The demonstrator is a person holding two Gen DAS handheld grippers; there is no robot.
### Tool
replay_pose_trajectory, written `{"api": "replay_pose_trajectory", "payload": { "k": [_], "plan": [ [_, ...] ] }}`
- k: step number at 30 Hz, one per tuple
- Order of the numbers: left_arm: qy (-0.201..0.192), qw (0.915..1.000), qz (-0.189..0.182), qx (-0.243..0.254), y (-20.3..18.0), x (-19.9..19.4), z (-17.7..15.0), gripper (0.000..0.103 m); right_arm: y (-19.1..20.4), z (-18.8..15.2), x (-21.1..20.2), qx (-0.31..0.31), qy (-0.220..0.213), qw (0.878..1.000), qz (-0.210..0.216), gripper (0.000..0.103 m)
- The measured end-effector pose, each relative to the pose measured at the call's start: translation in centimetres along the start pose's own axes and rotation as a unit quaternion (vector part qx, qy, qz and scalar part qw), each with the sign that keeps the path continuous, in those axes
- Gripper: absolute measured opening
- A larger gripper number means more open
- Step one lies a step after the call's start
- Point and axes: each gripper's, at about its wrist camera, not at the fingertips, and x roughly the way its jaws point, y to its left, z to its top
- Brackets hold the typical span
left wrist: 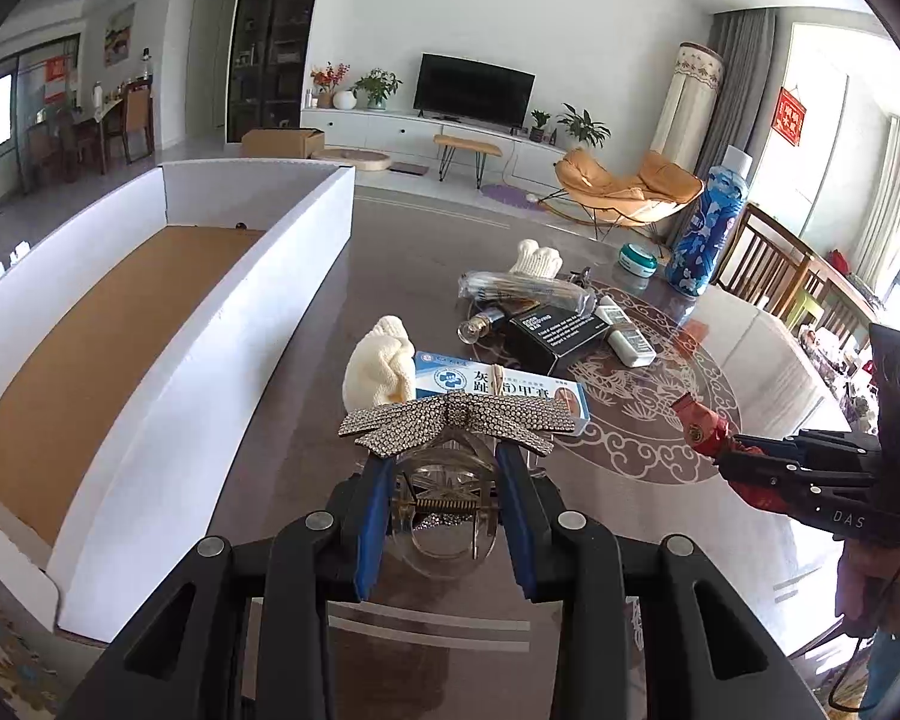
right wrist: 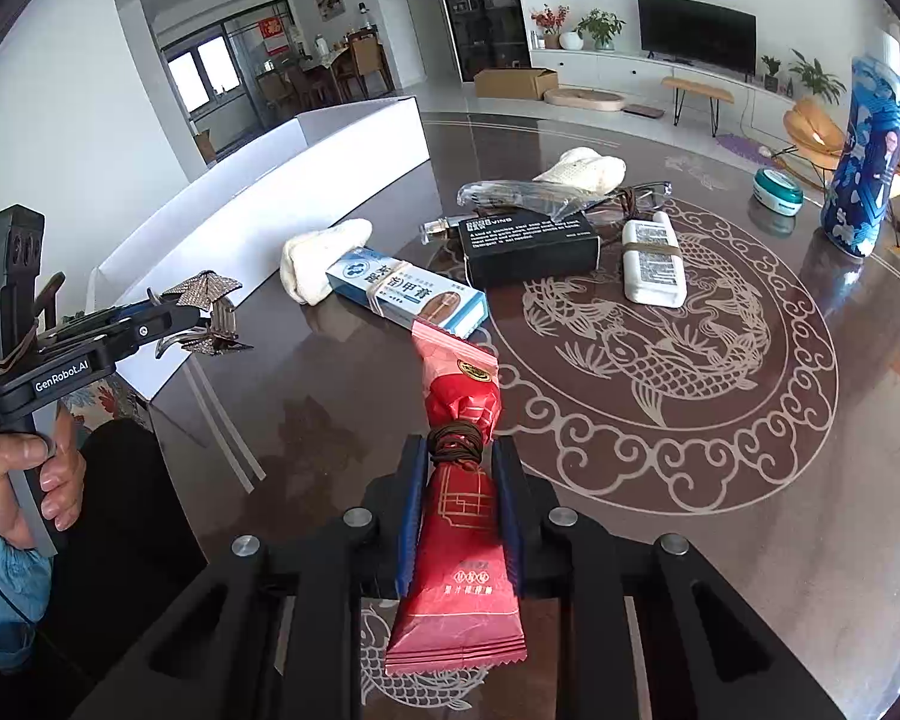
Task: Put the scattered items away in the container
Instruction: 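Carry the bow clip and red packet toward the white box with both tools, then open both grippers to drop the bow clip and red packet into the box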
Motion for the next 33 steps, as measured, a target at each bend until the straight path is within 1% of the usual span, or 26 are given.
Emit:
{"api": "replay_pose_trajectory", "payload": {
  "k": [4,7,11,14,17,19,21,24,25,26,27,28,29,31,33],
  "plan": [
    [-0.032,0.9987,0.025,-0.031,4.5,-3.1,3.1,0.034,4.7,4.3,0.7,-0.028,-0.025,0.998,0.042,0.023],
    [-0.042,0.9964,0.055,-0.048,8.7,-4.5,4.9,0.034,9.1,7.8,1.7,-0.051,-0.043,0.995,0.078,0.023],
    [-0.029,0.9926,0.095,-0.07,14.4,-4.6,6.7,0.034,15.4,12.6,3.7,-0.082,-0.058,0.987,0.123,0.023],
    [-0.011,0.9886,0.121,-0.088,18.1,-3.9,7.0,0.034,19.8,15.7,6.1,-0.095,-0.056,0.982,0.154,0.023],
    [0.011,0.9846,0.141,-0.104,21.1,-2.8,6.5,0.034,23.8,17.7,9.6,-0.102,-0.037,0.977,0.183,0.023],
    [0.028,0.9824,0.144,-0.116,22.6,-1.9,5.9,0.034,26.1,18.2,12.2,-0.109,-0.019,0.975,0.192,0.023],
    [0.047,0.9806,0.148,-0.12,23.6,-0.9,5.3,0.034,28.0,18.1,15.0,-0.12,0.004,0.975,0.19,0.023],
    [0.075,0.9773,0.157,-0.12,24.2,0.6,4.6,0.034,29.8,17.3,18.8,-0.138,0.042,0.975,0.169,0.024],
    [0.085,0.9749,0.163,-0.126,24.3,1.1,4.4,0.035,30.2,17.0,19.9,-0.142,0.052,0.976,0.155,0.028],
    [0.091,0.9729,0.167,-0.132,24.3,1.5,4.2,0.035,30.4,16.8,20.9,-0.145,0.059,0.977,0.143,0.042],
    [0.094,0.972,0.167,-0.136,24.4,1.8,3.9,0.036,30.5,16.6,21.6,-0.148,0.064,0.978,0.134,0.05],
    [0.095,0.9712,0.169,-0.139,24.4,2.0,3.8,0.043,30.7,16.4,22.0,-0.156,0.063,0.977,0.128,0.061],
    [0.095,0.9696,0.176,-0.141,24.3,2.1,3.6,0.057,31.1,16.2,22.1,-0.174,0.058,0.976,0.117,0.064],
    [0.091,0.9674,0.192,-0.138,23.9,2.1,3.3,0.071,31.6,15.6,22.4,-0.217,0.059,0.971,0.087,0.065],
    [0.088,0.9674,0.199,-0.129,23.4,2.0,3.1,0.073,32.4,14.9,22.6,-0.26,0.061,0.962,0.059,0.065]
  ]
}}
